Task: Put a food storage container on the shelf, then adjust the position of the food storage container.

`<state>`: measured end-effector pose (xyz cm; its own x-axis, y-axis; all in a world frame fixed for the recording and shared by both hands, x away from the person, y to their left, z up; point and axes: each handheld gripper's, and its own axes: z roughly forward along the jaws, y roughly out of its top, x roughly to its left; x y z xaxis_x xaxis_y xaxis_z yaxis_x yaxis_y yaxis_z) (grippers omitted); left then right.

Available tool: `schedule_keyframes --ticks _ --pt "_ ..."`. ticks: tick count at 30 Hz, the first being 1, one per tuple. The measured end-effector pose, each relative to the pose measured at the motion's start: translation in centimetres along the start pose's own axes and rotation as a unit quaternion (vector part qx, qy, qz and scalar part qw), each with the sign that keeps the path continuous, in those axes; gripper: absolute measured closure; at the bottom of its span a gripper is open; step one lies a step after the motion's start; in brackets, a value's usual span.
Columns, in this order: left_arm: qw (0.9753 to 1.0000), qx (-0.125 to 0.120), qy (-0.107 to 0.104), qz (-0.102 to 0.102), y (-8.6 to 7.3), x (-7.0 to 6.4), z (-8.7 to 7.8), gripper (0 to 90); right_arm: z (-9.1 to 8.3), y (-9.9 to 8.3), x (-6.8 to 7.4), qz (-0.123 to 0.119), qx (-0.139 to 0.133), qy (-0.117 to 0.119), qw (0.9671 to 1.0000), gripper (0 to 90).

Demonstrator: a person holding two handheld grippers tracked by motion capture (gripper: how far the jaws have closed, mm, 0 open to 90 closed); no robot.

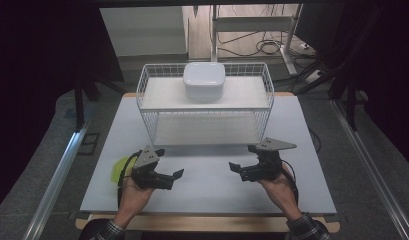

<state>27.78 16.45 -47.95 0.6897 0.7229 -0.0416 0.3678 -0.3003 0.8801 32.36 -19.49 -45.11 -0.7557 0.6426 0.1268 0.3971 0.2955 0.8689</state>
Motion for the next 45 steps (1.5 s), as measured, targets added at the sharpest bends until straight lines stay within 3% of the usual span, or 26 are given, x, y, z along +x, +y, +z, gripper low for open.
schedule_keyframes --ticks 15,21,24,28,30,32,35,38,43,45 --pt "0.9995 0.031 0.0 0.013 -2.6 -1.3 0.5 3.1 0.1 -3.4 0.2 -0.019 0.039 -0.013 0.999 3.1" --pt "0.9988 0.048 0.001 0.004 -2.4 -1.2 0.7 2.5 0.2 -4.0 0.2 -0.025 0.053 -0.016 0.9982 3.2" --pt "0.9989 0.046 -0.009 -0.006 -2.4 -0.8 0.4 2.5 0.3 -4.1 0.1 -0.026 0.055 -0.017 0.998 3.2" --pt "0.9987 0.05 0.01 -0.008 -2.2 -0.3 -0.2 6.6 0.5 -4.2 0.0 -0.027 0.06 -0.019 0.9977 3.2" --pt "0.9984 0.05 0.026 -0.002 -2.2 -0.1 -0.6 12.0 0.6 -4.3 -0.1 -0.028 0.061 -0.02 0.9975 3.2" --pt "0.9981 0.05 0.036 -0.002 -2.2 0.4 -1.1 23.1 0.6 -4.4 -0.1 -0.029 0.063 -0.02 0.9974 3.2" --pt "0.9979 0.052 0.037 -0.014 -2.3 1.3 -1.8 42.7 0.7 -4.5 -0.2 -0.031 0.066 -0.023 0.9971 3.3" --pt "0.997 0.054 0.052 -0.02 -2.5 2.1 -2.4 61.9 0.8 -4.5 -0.2 -0.035 0.07 -0.026 0.9966 3.4" --pt "0.9952 0.055 0.068 -0.043 -2.8 3.5 -3.7 85.6 1.0 -4.6 -0.3 -0.038 0.075 -0.027 0.9961 3.7" --pt "0.9937 0.057 0.08 -0.054 -3.1 4.1 -4.2 90.0 1.0 -4.7 -0.3 -0.042 0.078 -0.027 0.9957 3.8"
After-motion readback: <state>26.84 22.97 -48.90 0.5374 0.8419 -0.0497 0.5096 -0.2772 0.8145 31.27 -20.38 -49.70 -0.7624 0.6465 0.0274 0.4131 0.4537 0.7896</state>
